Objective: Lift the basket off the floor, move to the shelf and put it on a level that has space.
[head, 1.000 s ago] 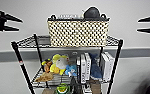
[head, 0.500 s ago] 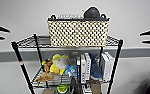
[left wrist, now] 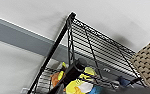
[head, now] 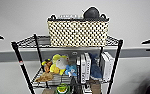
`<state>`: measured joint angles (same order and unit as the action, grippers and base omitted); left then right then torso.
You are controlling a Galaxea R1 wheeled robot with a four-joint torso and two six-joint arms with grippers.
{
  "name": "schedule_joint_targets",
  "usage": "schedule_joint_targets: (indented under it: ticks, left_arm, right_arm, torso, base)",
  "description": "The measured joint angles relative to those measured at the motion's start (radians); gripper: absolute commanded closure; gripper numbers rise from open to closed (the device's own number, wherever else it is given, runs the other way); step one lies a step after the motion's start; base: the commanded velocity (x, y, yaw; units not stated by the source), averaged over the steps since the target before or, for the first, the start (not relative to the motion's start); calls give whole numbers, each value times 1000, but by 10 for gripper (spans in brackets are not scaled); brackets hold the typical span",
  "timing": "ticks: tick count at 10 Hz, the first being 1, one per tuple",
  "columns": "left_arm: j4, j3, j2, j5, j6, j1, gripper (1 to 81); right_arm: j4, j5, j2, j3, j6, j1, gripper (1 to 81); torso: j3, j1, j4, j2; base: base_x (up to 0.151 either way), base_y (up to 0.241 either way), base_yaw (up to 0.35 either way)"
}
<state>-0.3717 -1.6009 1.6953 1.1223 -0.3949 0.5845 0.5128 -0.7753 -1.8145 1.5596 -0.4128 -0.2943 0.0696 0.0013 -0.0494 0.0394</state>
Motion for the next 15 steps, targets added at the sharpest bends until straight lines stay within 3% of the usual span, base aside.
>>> schedule_joint_targets:
  ticks: [5, 8, 15]
  left_arm:
    - [56, -56, -1, -2, 0, -218, 10]
    - [68, -74, 12, -39, 1, -363, 10]
    - [111, -74, 92, -214, 31, -747, 10]
  right_arm:
    - [-76, -15, -22, 45, -5, 218, 10]
    - [-98, -6, -66, 88, -7, 372, 10]
    - [-128, 92, -206, 184, 0, 696, 10]
  torso:
    - [0, 0, 0, 0]
    - [0, 0, 0, 0]
    - [0, 0, 0, 0]
  base:
    - [0, 0, 0]
    - [0, 0, 0]
    - [0, 0, 0]
